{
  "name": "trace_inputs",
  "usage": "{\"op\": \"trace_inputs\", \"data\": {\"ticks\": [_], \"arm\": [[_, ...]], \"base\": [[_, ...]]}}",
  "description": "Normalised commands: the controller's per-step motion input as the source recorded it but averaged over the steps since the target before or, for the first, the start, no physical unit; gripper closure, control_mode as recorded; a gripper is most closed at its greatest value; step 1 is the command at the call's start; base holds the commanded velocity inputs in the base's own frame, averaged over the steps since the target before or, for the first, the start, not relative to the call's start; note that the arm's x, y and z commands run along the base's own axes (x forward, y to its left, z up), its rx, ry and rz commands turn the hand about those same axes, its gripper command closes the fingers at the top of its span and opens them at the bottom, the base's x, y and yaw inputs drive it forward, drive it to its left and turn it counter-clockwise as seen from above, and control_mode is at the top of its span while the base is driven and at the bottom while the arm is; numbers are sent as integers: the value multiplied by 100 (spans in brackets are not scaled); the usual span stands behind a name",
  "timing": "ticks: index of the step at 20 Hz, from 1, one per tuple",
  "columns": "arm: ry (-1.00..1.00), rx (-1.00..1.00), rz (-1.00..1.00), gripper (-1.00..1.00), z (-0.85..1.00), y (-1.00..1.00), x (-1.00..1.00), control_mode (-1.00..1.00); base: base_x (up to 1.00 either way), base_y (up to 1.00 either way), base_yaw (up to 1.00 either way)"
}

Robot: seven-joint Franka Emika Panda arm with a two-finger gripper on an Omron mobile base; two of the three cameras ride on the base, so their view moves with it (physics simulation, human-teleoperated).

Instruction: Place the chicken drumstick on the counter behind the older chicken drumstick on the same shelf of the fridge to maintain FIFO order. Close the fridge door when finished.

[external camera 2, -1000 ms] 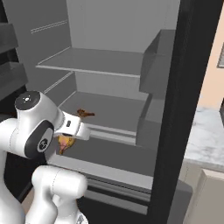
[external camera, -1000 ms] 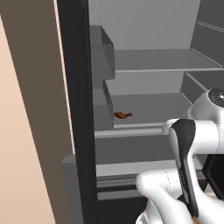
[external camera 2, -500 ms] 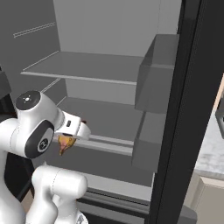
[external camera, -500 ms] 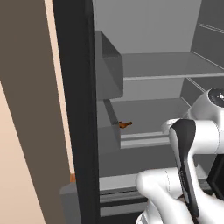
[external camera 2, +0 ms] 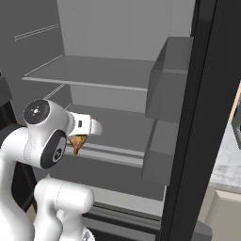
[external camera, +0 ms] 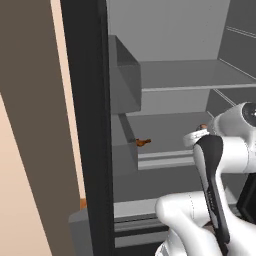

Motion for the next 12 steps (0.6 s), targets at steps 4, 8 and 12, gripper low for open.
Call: {"op": "trace_inputs", "data": {"ticks": [4,8,12], "arm": [[-20,-34,18,100,-34,17,46,-100],[-1,-14,1,100,-52,5,43,-100],[0,-12,3,100,-62,-1,51,-100]], "base": [[0,0,0],[0,0,0],[0,0,0]]}}
